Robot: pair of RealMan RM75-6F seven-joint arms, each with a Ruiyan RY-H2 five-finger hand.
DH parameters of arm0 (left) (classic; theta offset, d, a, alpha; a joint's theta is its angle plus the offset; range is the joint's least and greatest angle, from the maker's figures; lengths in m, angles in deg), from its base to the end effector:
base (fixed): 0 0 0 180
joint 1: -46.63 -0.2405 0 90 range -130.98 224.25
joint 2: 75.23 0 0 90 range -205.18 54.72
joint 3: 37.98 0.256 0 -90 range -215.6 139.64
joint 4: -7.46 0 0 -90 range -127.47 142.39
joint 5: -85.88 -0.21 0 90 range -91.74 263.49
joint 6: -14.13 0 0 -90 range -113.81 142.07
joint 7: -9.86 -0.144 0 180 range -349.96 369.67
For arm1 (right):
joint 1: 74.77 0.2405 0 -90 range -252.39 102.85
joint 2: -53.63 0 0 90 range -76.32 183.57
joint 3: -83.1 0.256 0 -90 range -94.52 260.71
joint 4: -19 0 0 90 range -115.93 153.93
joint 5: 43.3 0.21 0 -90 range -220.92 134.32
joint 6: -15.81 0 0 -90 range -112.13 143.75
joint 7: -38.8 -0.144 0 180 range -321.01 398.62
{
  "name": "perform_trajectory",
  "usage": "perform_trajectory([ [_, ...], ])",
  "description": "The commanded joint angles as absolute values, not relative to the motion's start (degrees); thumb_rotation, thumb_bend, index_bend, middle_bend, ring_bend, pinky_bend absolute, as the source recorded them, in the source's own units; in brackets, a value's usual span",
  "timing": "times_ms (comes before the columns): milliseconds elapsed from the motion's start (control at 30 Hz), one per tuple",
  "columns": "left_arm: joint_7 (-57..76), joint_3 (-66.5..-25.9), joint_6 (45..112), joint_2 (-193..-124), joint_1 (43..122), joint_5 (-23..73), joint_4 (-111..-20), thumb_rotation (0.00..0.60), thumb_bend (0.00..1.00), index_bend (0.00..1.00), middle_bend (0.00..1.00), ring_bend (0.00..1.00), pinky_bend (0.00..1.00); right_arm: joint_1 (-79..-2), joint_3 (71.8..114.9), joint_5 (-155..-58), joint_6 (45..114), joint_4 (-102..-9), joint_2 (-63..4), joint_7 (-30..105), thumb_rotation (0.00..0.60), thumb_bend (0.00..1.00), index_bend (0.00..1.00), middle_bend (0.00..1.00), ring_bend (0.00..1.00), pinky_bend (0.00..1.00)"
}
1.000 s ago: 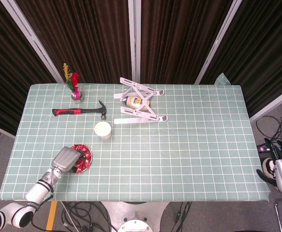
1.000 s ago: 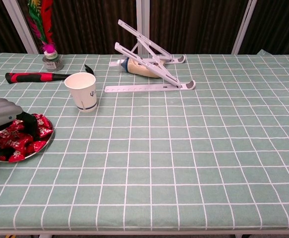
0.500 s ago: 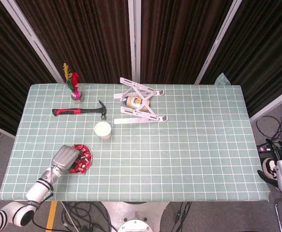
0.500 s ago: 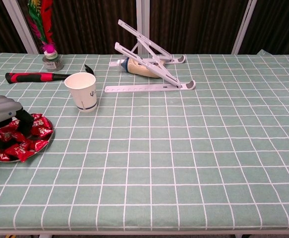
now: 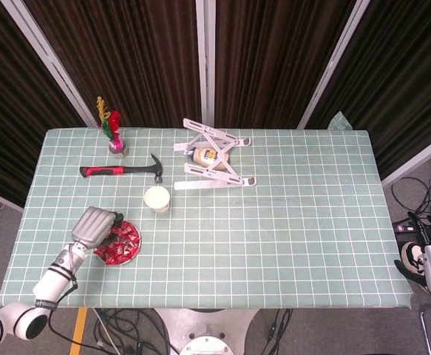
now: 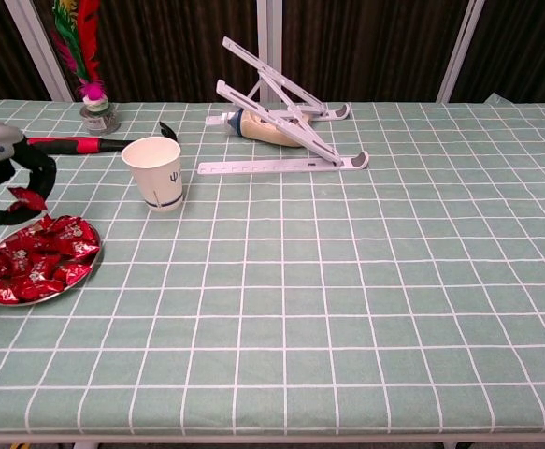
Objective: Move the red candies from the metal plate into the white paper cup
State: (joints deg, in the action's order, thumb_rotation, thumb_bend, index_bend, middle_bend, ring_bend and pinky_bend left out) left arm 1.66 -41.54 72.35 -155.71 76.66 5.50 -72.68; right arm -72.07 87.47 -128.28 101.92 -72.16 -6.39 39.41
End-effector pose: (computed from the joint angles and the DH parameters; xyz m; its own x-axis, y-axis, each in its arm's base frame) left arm -0.2473 0.3021 0.0279 0.5331 0.2530 0.8073 0.8279 -0.3526 -0.4362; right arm -0.3251 -0.1750 0.1919 0.4853 0.0306 0.8738 -0.8740 0.0447 0.4838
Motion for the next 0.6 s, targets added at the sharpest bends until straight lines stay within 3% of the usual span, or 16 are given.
perform_trajectory([
  [33, 1.5, -43.4, 71.9, -155.5, 78.7, 5.3, -73.3, 0.6, 0.49, 0.69, 0.74, 0.93, 1.0, -72.0, 87.5, -128.3, 101.9, -72.1, -6.4, 39.4, 0.6, 0.1, 0.08, 0.24, 0.1, 0.26],
  [367, 0.7, -50.0, 65.2, -161.5, 88.9, 8.0, -66.9, 0.6, 0.49, 0.68, 0.73, 0.94, 1.0, -72.0, 87.6, -128.0, 101.6, -71.7, -6.5, 38.9, 0.6, 0.1, 0.08, 0.25, 0.11, 0.27],
  [600, -0.9, -51.1, 62.7, -164.9, 93.0, 9.8, -63.2, 0.6, 0.49, 0.65, 0.72, 0.94, 1.0, -72.3, 87.6, -127.2, 101.5, -71.0, -6.5, 38.1, 0.6, 0.1, 0.08, 0.25, 0.11, 0.28],
])
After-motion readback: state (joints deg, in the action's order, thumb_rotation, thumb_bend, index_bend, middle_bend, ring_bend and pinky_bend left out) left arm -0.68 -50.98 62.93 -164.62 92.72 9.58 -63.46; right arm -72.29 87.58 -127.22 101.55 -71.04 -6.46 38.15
